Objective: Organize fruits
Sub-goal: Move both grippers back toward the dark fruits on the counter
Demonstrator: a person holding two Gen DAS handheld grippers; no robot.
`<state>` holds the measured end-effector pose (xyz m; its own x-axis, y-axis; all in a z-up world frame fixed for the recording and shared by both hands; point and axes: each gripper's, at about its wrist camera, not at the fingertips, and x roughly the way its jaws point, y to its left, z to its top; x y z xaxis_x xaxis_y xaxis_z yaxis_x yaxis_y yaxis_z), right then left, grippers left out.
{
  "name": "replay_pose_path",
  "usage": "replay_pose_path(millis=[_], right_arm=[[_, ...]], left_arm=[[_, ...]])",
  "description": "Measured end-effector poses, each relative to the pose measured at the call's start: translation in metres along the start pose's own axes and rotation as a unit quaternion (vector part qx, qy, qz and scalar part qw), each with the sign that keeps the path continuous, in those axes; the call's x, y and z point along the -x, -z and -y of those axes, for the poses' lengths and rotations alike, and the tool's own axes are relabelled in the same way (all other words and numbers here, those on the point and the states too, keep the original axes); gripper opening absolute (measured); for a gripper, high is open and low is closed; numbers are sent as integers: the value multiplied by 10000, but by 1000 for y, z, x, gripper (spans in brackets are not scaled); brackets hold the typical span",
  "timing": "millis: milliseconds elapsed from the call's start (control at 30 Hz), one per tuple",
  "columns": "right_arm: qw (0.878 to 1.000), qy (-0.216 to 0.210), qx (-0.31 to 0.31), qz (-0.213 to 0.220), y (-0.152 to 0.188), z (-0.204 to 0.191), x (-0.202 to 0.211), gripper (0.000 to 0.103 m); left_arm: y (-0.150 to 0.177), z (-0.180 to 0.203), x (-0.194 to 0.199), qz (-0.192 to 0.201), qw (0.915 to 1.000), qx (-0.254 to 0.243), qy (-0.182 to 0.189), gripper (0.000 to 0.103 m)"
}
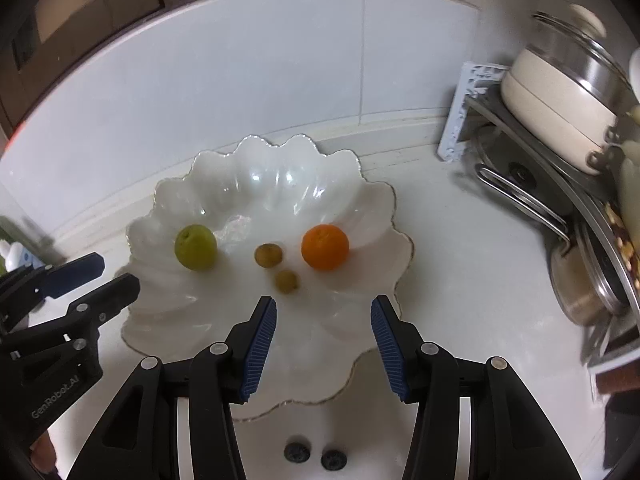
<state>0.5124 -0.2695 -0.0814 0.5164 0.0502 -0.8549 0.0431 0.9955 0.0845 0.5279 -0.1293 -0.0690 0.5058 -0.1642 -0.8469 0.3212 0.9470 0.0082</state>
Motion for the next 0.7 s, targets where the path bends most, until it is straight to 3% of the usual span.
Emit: replay_pose_path(millis=[467, 700], right_arm=[[9972, 149, -47, 733, 22, 8, 65, 51], [9959, 67, -195, 886, 40, 15, 87, 51]], left_arm=[[13, 12, 57, 619, 9978, -127, 192, 45], [24, 25, 86, 921, 9950, -276, 280, 46]])
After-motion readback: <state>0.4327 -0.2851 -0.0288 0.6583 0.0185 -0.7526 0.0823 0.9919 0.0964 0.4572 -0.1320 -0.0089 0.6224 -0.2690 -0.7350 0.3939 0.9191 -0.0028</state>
